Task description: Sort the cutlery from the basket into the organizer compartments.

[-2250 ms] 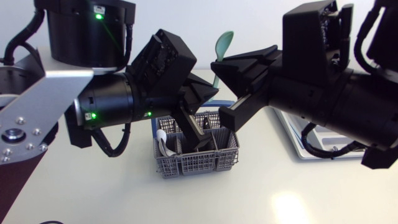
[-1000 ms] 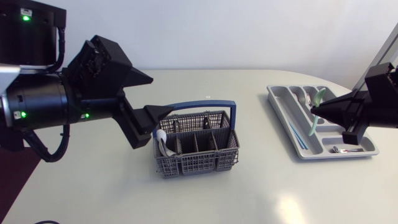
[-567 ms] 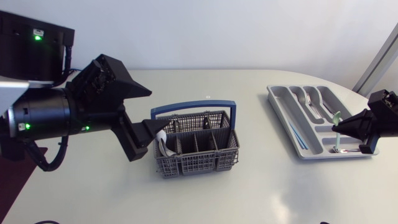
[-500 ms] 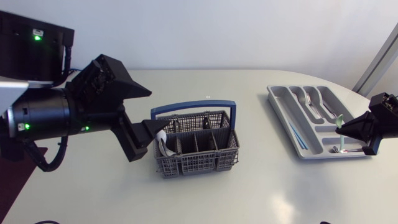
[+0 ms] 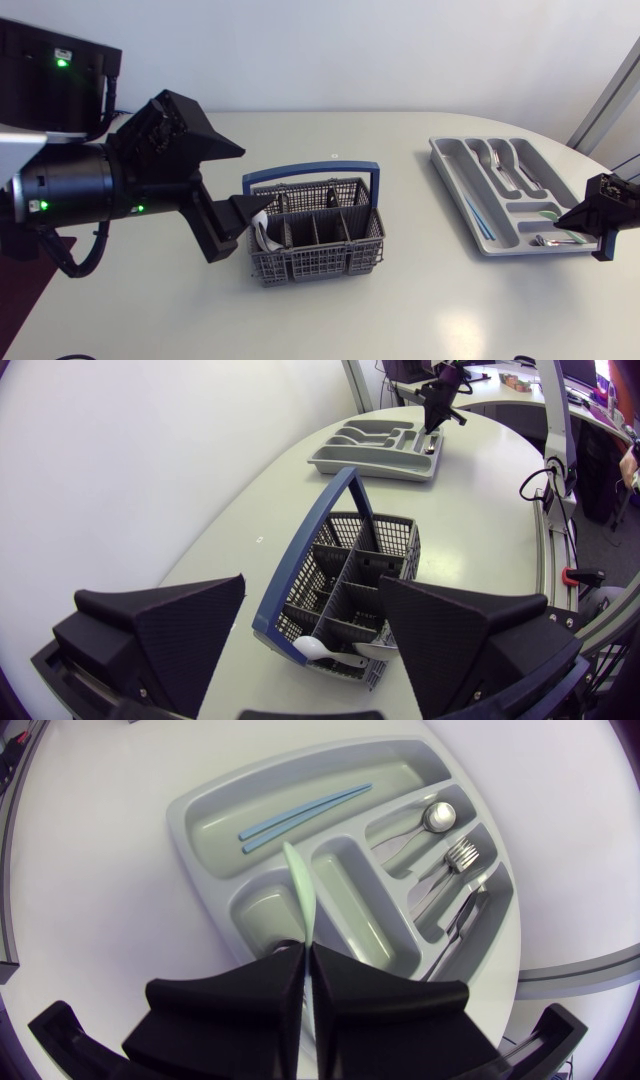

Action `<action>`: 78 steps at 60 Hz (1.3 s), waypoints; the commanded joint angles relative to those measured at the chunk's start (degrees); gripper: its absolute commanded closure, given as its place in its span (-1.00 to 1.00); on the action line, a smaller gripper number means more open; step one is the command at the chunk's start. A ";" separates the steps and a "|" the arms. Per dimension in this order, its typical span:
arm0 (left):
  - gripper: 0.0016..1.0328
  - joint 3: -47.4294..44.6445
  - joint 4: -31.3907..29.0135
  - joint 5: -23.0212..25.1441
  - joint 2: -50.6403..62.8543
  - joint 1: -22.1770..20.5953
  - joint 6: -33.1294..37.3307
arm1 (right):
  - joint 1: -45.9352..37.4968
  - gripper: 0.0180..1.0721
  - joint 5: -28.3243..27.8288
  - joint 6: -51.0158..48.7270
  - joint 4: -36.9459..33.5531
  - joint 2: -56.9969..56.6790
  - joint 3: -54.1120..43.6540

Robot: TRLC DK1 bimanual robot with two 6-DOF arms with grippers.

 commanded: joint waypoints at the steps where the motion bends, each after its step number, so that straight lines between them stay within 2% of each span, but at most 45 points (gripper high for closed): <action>1: -0.78 -1.04 -0.69 -0.35 -0.71 -0.43 0.70 | -0.58 0.89 0.96 -2.44 2.36 2.67 1.57; 17: -0.78 -1.65 -0.69 -0.35 -1.15 -0.87 0.44 | -0.31 0.89 5.18 -4.11 20.12 1.87 -7.04; 44: -0.78 -2.01 -0.69 -0.26 -1.33 -1.13 0.09 | -0.14 0.88 8.08 -7.89 20.91 0.03 -10.55; 47: -0.78 -2.01 -0.69 -0.26 -1.42 -1.22 0.09 | -0.14 0.69 7.99 -7.80 21.08 -0.06 -10.73; 49: -0.78 -1.92 -0.69 -0.35 -1.51 -1.13 0.09 | -0.14 0.43 7.99 -7.62 21.17 -0.32 -10.82; 53: -0.78 -1.83 -0.69 -0.35 -1.51 -1.22 0.09 | -0.22 0.10 7.55 -7.27 21.61 -1.20 -11.17; 60: -0.78 -2.01 -0.69 -0.26 -1.51 -1.31 0.09 | -0.49 -0.23 5.62 -5.87 23.11 -3.31 -11.87; 66: -0.78 -2.09 -0.69 -0.26 -1.51 -1.48 0.00 | -0.75 -0.43 5.18 -5.16 23.63 -4.01 -12.40; 70: -0.78 -2.01 -0.69 -0.26 -1.59 -1.48 0.00 | -0.75 -0.64 4.91 -4.11 23.37 -4.37 -12.49; 78: -0.78 -2.09 -0.96 -0.26 -1.94 -1.57 0.00 | -0.75 -0.66 1.92 -1.91 17.83 -8.06 -12.84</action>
